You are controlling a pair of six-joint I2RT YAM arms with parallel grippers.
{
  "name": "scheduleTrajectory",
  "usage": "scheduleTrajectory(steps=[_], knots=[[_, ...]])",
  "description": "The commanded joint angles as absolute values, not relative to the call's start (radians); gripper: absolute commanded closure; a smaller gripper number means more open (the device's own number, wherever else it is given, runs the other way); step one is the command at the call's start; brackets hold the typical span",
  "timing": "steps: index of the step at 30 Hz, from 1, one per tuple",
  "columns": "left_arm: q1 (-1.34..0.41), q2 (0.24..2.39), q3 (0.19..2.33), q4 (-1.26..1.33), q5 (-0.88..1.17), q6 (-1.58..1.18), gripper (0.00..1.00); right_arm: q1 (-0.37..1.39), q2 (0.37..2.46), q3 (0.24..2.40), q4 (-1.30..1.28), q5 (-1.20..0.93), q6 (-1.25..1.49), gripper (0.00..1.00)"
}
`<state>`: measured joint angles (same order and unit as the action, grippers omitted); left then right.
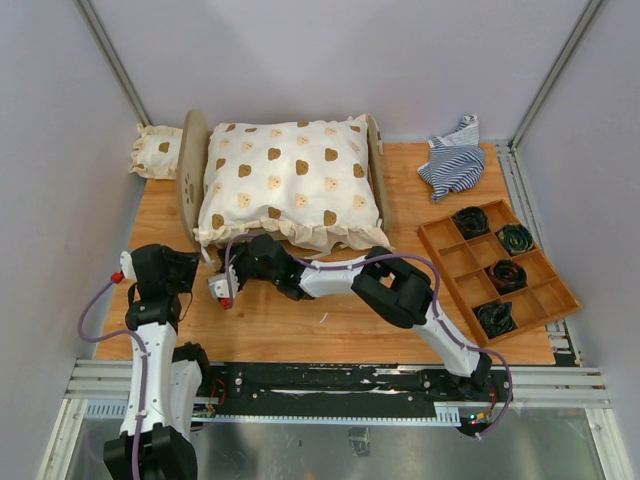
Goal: Set up the pet bed
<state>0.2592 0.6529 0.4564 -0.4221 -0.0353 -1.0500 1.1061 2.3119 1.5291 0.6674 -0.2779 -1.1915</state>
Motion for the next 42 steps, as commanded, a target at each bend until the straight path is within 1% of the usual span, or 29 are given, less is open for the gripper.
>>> scheduleTrajectory(steps=[1,5,11,15,17,20,22,31,42], knots=[[0.275,0.655,0.413,-0.345,0.097,-1.182,0.50,1.130,2.328,1.561,0.660,-0.285,-1.169,1.00],[0.279,0.677,0.395,-0.334,0.130,-1.251,0.54,1.132,2.326,1.562,0.660,-0.279,-1.167,1.00],[0.285,0.658,0.389,-0.338,0.076,-1.272,0.59,1.133,2.323,1.560,0.665,-0.279,-1.161,1.00],[0.292,0.672,0.385,-0.373,0.058,-1.301,0.60,1.134,2.322,1.557,0.669,-0.278,-1.157,1.00],[0.294,0.660,0.393,-0.427,0.024,-1.325,0.59,1.133,2.321,1.553,0.670,-0.276,-1.157,1.00],[0.296,0.634,0.410,-0.486,-0.049,-1.352,0.53,1.134,2.318,1.543,0.675,-0.274,-1.160,1.00],[0.296,0.629,0.417,-0.482,-0.068,-1.354,0.52,1.134,2.319,1.540,0.679,-0.273,-1.161,1.00],[0.299,0.695,0.386,-0.382,0.048,-1.372,0.56,1.130,2.298,1.538,0.688,-0.285,-1.156,1.00],[0.302,0.735,0.377,-0.318,0.077,-1.375,0.58,1.136,2.279,1.521,0.690,-0.307,-1.181,1.00]])
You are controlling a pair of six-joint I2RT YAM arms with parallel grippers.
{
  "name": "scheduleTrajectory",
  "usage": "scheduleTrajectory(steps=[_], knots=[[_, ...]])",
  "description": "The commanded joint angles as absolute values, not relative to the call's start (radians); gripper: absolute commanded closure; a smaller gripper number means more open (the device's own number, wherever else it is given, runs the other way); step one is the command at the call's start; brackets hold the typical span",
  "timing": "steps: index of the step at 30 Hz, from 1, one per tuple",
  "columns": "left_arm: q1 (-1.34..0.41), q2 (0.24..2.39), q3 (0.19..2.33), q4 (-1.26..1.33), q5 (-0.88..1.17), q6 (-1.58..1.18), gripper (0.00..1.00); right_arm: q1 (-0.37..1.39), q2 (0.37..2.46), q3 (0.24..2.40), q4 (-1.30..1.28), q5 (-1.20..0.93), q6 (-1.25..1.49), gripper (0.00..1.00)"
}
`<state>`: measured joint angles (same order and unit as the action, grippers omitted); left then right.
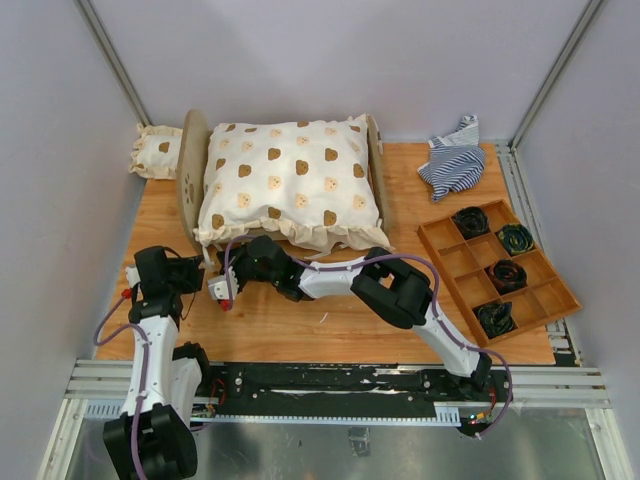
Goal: Set up the pet bed
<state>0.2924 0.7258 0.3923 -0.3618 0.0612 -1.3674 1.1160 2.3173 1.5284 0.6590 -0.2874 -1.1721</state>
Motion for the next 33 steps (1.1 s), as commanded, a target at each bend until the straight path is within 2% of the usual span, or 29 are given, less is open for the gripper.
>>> scheduleTrajectory(steps=[1,18,20,24,26,30,33], knots=[[0.302,0.739,0.372,-0.312,0.080,-1.378,0.58,1.137,2.279,1.520,0.691,-0.306,-1.184,1.00],[0.305,0.814,0.337,-0.208,0.121,-1.386,0.64,1.138,2.290,1.520,0.699,-0.305,-1.198,1.00],[0.305,0.813,0.335,-0.198,0.121,-1.380,0.71,1.138,2.289,1.518,0.703,-0.306,-1.199,1.00],[0.307,0.804,0.333,-0.189,0.115,-1.369,0.99,1.138,2.288,1.505,0.712,-0.299,-1.197,1.00],[0.308,0.793,0.333,-0.184,0.108,-1.363,1.00,1.138,2.286,1.497,0.730,-0.283,-1.184,0.94],[0.308,0.776,0.344,-0.192,0.093,-1.357,1.00,1.137,2.272,1.475,0.774,-0.212,-1.083,0.66],[0.309,0.775,0.345,-0.184,0.097,-1.364,1.00,1.127,2.238,1.422,0.810,-0.177,-0.957,0.63]])
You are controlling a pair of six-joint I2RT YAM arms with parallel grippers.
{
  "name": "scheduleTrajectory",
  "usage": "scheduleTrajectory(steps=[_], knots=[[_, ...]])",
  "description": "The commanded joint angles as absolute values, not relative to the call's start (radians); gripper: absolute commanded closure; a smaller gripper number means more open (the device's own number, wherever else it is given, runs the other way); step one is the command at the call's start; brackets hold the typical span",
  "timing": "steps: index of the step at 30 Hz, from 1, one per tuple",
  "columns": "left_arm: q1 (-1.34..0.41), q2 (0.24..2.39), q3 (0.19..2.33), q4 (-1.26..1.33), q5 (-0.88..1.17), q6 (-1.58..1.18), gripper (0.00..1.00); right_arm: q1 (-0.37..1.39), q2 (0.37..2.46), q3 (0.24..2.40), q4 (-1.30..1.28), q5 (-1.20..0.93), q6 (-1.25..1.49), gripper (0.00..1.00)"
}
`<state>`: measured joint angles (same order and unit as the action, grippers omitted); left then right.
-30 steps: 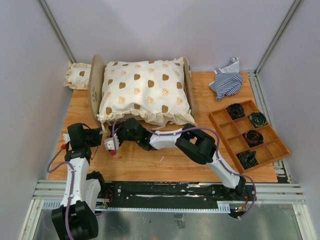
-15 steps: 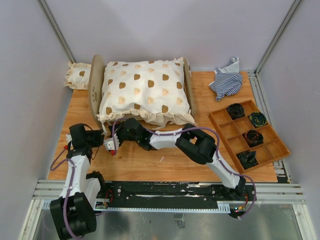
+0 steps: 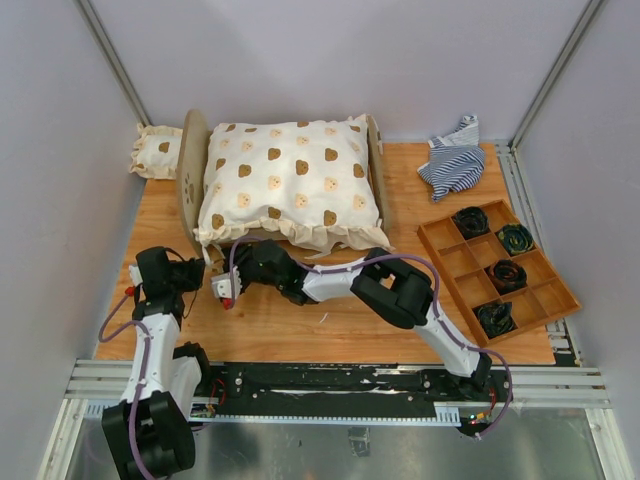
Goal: Set up the pet bed
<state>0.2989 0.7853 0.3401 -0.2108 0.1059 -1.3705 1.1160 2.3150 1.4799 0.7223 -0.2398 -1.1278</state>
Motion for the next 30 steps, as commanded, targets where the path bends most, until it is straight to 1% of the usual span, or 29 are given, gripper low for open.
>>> scheduleTrajectory(steps=[1,7,9,11,14,18,21,24,30], knots=[[0.309,0.781,0.343,-0.180,0.103,-1.368,1.00,1.124,2.225,1.395,0.827,-0.180,-0.910,0.63],[0.310,0.797,0.333,-0.168,0.125,-1.373,1.00,1.093,2.156,1.225,0.949,-0.184,-0.565,0.64],[0.309,0.791,0.329,-0.161,0.129,-1.375,1.00,1.091,2.135,1.199,0.956,-0.140,-0.439,0.65],[0.310,0.792,0.328,-0.154,0.138,-1.383,1.00,1.090,2.125,1.196,0.921,-0.091,-0.306,0.65],[0.310,0.800,0.329,-0.148,0.148,-1.388,1.00,1.077,2.124,1.192,0.889,-0.076,-0.115,0.66],[0.310,0.799,0.332,-0.149,0.152,-1.412,1.00,1.048,2.150,1.187,0.927,-0.106,0.146,0.65],[0.310,0.789,0.339,-0.154,0.146,-1.442,1.00,1.031,2.207,1.204,0.988,-0.133,0.356,0.66],[0.310,0.791,0.338,-0.156,0.147,-1.471,1.00,1.032,2.265,1.233,1.050,-0.146,0.491,0.66],[0.310,0.788,0.326,-0.143,0.155,-1.534,1.00,1.057,2.335,1.297,1.054,-0.061,0.599,0.66]])
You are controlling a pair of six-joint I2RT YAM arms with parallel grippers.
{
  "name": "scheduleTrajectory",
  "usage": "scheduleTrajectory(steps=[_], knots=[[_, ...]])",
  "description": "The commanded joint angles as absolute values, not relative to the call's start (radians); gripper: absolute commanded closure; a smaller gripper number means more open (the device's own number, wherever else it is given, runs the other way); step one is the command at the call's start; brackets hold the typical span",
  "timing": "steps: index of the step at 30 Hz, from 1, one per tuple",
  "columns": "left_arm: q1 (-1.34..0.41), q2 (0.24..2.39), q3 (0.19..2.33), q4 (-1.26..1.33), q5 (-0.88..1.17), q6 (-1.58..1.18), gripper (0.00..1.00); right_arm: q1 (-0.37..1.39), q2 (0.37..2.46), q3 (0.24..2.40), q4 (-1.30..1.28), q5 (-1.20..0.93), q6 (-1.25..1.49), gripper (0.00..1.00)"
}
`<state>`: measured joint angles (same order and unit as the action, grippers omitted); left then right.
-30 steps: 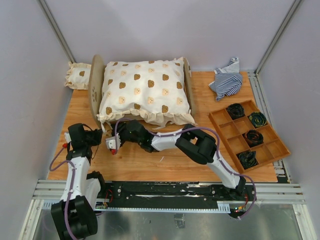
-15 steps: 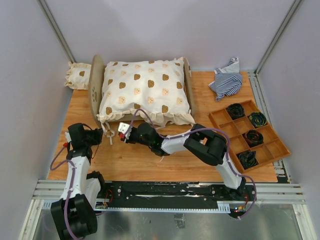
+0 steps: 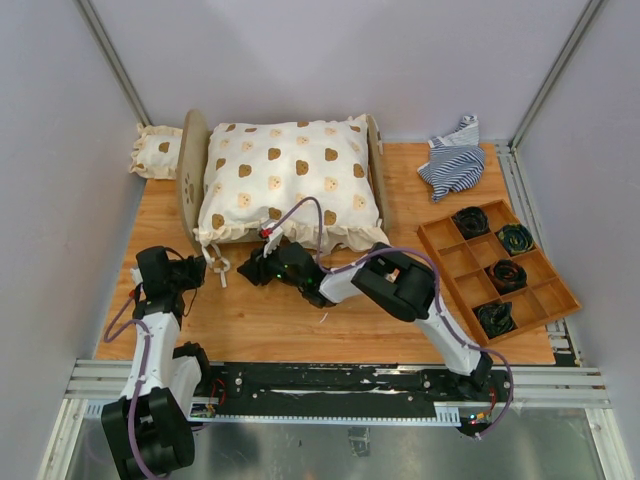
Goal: Set up the pet bed
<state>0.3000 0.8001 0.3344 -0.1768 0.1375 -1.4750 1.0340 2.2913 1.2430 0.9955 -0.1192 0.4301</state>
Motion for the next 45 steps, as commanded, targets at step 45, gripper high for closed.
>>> scheduleTrajectory(steps=[45], knots=[[0.310,0.746,0.308,-0.105,0.143,-1.715,1.00,1.123,2.449,1.430,1.023,-0.145,0.666,0.62]])
